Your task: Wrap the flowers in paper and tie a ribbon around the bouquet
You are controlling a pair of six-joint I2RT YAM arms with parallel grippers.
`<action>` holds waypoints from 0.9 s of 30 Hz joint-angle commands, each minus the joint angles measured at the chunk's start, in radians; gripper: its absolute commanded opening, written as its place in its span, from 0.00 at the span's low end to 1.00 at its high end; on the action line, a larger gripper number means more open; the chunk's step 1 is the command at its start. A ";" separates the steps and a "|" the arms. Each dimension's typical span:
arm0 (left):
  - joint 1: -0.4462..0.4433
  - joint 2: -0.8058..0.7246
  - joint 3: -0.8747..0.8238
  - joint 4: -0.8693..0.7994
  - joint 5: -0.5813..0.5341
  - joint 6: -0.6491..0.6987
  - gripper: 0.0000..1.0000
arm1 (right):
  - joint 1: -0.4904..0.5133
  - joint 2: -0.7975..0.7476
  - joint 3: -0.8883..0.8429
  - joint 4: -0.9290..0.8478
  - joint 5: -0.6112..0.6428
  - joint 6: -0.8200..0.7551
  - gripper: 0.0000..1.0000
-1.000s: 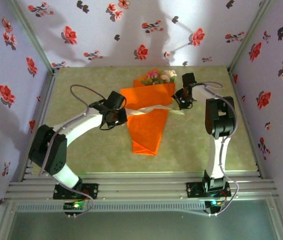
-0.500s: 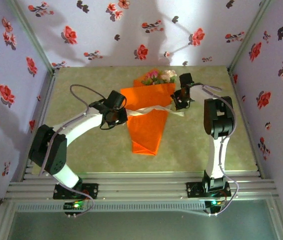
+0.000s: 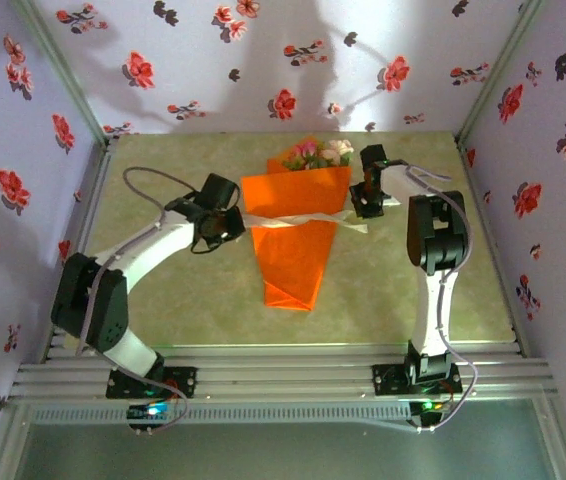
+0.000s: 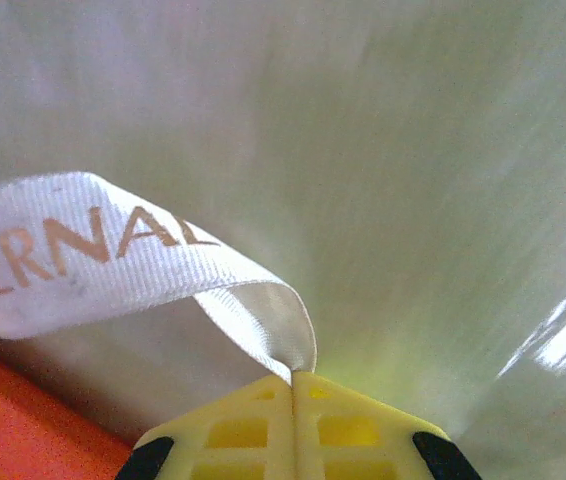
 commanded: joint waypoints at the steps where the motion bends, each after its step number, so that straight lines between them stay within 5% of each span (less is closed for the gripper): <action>1: 0.073 -0.059 0.015 -0.016 -0.003 -0.037 0.00 | -0.060 0.019 0.043 -0.098 0.106 -0.083 0.00; 11: 0.365 -0.201 -0.159 -0.052 -0.058 -0.271 0.00 | -0.187 -0.045 -0.039 -0.107 0.110 -0.180 0.00; 17: 0.400 -0.120 -0.106 -0.191 -0.076 -0.358 0.00 | -0.198 -0.078 -0.077 -0.126 0.142 -0.196 0.00; 21: 0.393 -0.097 -0.073 -0.263 -0.068 -0.439 0.42 | -0.189 -0.085 -0.070 -0.156 0.127 -0.214 0.00; 25: 0.374 -0.114 -0.006 -0.380 -0.074 -0.528 0.64 | -0.182 -0.129 -0.088 -0.165 0.142 -0.224 0.12; 27: 0.353 -0.140 0.013 -0.426 -0.057 -0.595 0.67 | -0.181 -0.159 -0.103 -0.157 0.146 -0.221 0.20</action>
